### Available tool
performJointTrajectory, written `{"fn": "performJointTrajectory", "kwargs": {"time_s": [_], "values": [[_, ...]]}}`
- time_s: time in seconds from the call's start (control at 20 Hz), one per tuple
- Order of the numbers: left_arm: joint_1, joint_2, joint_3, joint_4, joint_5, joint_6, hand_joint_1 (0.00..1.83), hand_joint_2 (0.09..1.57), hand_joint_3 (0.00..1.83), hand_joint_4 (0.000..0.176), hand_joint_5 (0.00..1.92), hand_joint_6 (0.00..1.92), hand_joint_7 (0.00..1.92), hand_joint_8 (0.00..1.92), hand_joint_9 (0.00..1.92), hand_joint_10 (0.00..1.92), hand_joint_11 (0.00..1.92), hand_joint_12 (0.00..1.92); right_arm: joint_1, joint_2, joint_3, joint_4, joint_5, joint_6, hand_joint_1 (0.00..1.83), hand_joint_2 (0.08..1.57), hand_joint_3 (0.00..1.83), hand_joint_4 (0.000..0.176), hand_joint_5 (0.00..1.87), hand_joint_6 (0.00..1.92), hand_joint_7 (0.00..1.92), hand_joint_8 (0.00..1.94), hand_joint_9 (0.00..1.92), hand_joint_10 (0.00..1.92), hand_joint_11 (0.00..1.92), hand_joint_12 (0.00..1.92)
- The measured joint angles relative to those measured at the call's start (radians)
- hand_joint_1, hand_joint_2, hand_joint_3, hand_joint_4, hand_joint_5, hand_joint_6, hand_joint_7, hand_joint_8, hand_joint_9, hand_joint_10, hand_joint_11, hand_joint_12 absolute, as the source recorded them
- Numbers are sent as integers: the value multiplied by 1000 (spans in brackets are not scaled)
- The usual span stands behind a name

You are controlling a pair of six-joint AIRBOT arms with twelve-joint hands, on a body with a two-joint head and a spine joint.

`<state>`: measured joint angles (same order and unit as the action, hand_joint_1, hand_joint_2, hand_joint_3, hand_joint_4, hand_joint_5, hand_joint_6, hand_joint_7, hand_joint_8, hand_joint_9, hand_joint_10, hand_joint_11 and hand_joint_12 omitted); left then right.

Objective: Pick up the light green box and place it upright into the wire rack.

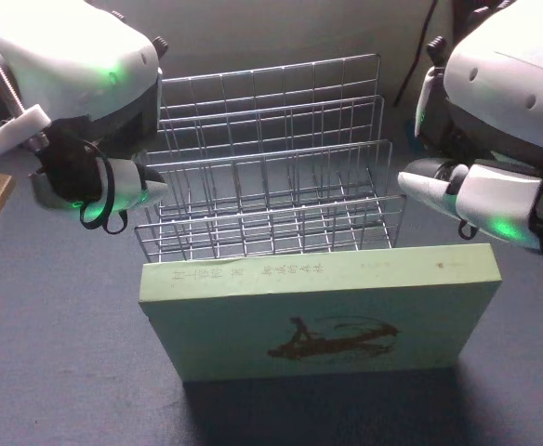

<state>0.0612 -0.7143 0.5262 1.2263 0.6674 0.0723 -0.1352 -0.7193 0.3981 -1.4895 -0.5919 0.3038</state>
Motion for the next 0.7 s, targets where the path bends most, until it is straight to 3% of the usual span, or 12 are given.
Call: {"fn": "performJointTrajectory", "kwargs": {"time_s": [0.1, 0.4, 0.55, 0.7], "values": [[4, 0, 0, -1, 12, 0, 40, 1185, 7, 103, 312, 5, 236, 0, 193, 5, 0, 624, -1, 0, 0, 3, -7, 0, 0, 1040, 31, 74, 92, 10, 114, 3, 92, 14, 0, 710], [6, -7, -9, -7, 75, -4, 49, 1181, 1, 104, 313, 2, 236, 0, 194, 3, 0, 606, -1, -23, 0, 0, -14, 3, 0, 1049, 15, 69, 101, 5, 134, 7, 97, 7, 0, 730], [17, -7, -1, -13, 112, -23, 45, 1181, 1, 104, 313, 2, 236, 0, 190, 0, 0, 603, -6, -82, 1, -7, -57, 5, 13, 1045, 10, 65, 105, 5, 139, 7, 101, 7, 0, 727], [16, -7, -1, -8, 166, -26, 44, 1181, 1, 104, 310, 0, 240, 2, 189, 0, 0, 600, -13, -170, 27, -1, -90, 30, 316, 1001, 0, 58, 104, 3, 143, 5, 105, 6, 0, 718]]}}
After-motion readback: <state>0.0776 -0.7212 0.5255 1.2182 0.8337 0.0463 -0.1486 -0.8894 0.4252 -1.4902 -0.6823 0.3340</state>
